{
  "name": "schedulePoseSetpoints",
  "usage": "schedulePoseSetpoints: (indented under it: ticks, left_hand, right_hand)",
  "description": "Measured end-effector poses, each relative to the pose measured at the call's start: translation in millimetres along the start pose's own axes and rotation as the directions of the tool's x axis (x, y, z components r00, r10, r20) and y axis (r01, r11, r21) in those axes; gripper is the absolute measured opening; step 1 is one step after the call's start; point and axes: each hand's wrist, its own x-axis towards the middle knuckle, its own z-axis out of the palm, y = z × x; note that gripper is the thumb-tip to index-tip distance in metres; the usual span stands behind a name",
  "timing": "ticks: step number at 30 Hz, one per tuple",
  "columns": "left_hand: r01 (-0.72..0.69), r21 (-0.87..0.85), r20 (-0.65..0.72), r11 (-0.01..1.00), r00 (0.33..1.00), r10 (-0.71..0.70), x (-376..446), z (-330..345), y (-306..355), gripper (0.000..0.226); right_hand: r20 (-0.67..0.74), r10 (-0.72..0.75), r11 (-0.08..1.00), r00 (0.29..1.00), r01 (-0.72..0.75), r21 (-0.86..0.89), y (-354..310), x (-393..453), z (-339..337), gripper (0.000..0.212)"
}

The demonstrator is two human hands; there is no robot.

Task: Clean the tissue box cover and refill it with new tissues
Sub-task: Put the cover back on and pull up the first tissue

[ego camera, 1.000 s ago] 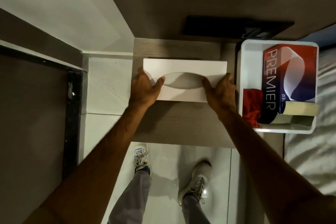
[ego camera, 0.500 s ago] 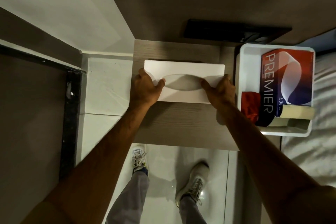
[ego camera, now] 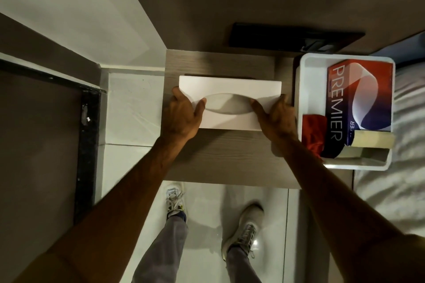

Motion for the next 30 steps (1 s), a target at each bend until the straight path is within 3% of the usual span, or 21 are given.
schedulePoseSetpoints:
  ticks: [9, 19, 30]
  left_hand:
    - [0.036, 0.045, 0.094, 0.998, 0.995, -0.040, 10.2, -10.2, 2.9, 0.080]
    - [0.003, 0.026, 0.063, 1.000, 0.998, -0.004, 5.9, -12.4, 3.4, 0.080]
    - [0.113, -0.035, 0.154, 0.993, 0.982, -0.106, 18.9, -9.3, 10.1, 0.079]
  right_hand:
    - [0.024, -0.018, 1.000, 1.000, 0.018, -0.008, -2.5, 4.3, -5.2, 0.087]
    - [0.019, -0.028, 1.000, 0.999, 0.028, 0.003, 2.4, 2.0, -4.7, 0.087]
    - [-0.012, 0.041, 0.997, 0.999, -0.040, 0.073, -3.4, 2.5, 1.2, 0.082]
